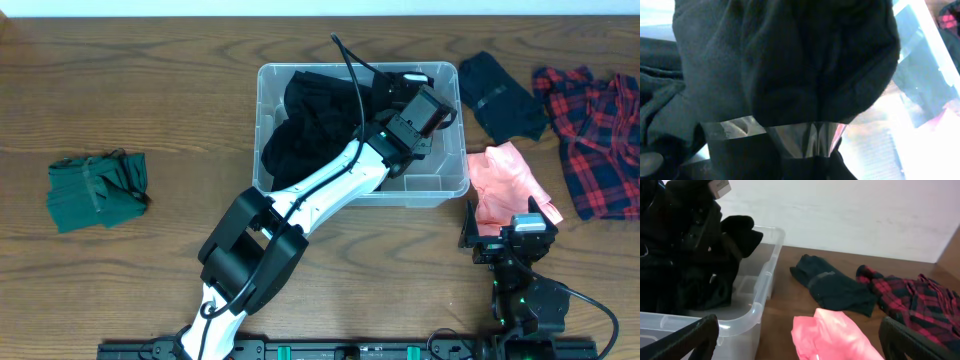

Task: Pack container
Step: 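Release the garment in the bin and lift the left gripper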

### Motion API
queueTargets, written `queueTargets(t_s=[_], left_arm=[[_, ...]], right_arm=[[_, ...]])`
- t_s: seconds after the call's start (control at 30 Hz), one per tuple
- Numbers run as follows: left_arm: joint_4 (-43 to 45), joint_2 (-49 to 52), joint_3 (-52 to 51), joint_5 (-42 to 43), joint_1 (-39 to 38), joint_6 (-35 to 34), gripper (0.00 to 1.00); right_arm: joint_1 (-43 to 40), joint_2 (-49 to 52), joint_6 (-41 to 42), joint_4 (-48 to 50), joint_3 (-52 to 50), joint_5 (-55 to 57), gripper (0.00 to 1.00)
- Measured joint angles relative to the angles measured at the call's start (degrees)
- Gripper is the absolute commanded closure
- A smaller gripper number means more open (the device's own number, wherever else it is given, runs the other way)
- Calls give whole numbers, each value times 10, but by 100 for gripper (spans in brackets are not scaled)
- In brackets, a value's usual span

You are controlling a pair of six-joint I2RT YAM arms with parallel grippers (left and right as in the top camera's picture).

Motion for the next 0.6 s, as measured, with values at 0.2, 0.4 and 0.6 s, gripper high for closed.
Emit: queueTargets(t_s=[0.2, 0.4, 0.6], left_arm=[[7, 0, 0, 1, 0, 3, 9], [16, 0, 0, 1, 0, 9, 9], [32, -5, 0, -1, 0, 28, 27]], right_arm=[[0, 0, 0, 0, 0, 0, 1], [0, 0, 0, 0, 0, 0, 1], [0, 0, 0, 0, 0, 0, 1]])
